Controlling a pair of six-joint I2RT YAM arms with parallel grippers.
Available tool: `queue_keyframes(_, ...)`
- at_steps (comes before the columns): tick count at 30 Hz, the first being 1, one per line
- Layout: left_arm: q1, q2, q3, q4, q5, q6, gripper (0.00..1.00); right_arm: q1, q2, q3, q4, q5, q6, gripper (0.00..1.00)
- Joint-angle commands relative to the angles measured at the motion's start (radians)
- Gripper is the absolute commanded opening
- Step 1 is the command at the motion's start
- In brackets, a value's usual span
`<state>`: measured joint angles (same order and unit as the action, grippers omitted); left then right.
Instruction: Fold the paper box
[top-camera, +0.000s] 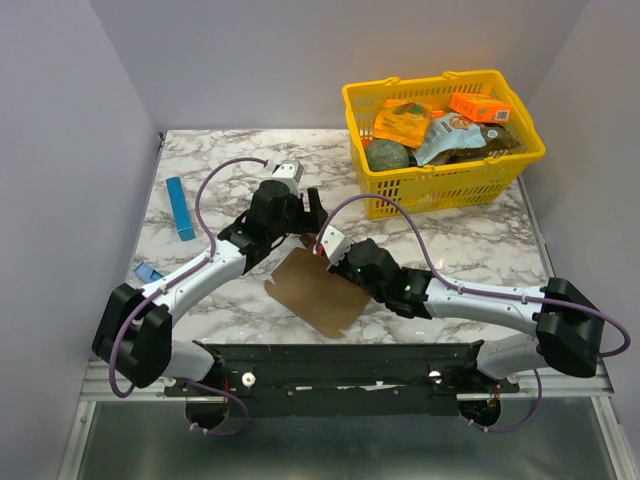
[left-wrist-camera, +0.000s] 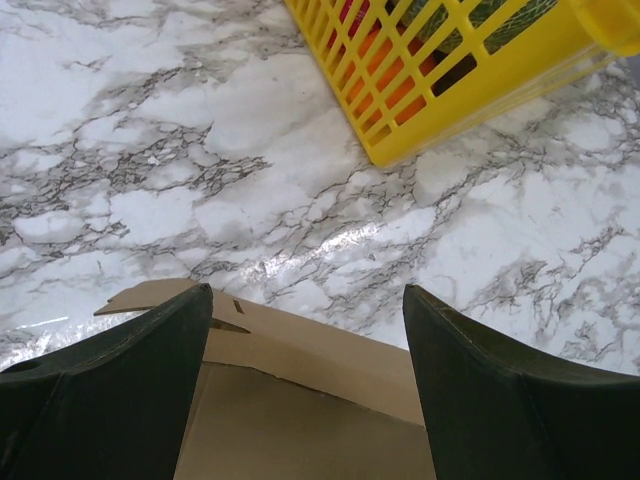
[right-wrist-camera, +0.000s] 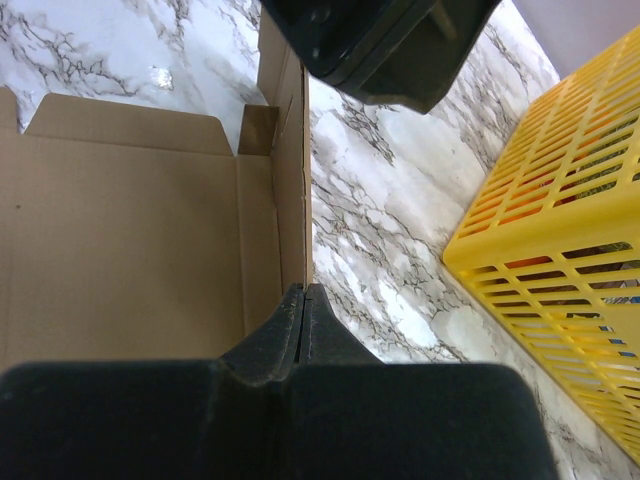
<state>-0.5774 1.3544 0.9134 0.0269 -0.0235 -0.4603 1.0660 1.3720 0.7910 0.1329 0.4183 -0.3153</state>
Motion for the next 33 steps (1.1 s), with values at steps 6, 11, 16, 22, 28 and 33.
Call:
queue_keyframes(6,-0.018,-0.035,-0.045,-0.036,0.017,-0.113,0.86,0.0,0.058,-0.022,-0.128,-0.024,0.016,0.01)
queue_keyframes(11,-0.039,-0.038,-0.085,0.002,0.002,-0.166,0.86,0.002,0.058,-0.022,-0.127,-0.019,0.015,0.01)
queue_keyframes(16,-0.062,-0.029,-0.093,0.011,-0.022,-0.196,0.84,0.002,0.061,-0.022,-0.127,-0.021,0.015,0.01)
queue_keyframes(22,-0.07,-0.028,-0.107,0.034,-0.055,-0.224,0.75,0.0,0.062,-0.022,-0.127,-0.019,0.015,0.01)
queue_keyframes(28,-0.068,-0.015,-0.122,0.085,-0.052,-0.265,0.63,0.0,0.064,-0.022,-0.127,-0.018,0.016,0.01)
queue_keyframes(33,-0.061,-0.034,-0.134,0.093,-0.047,-0.261,0.73,0.002,0.064,-0.024,-0.127,-0.018,0.01,0.01)
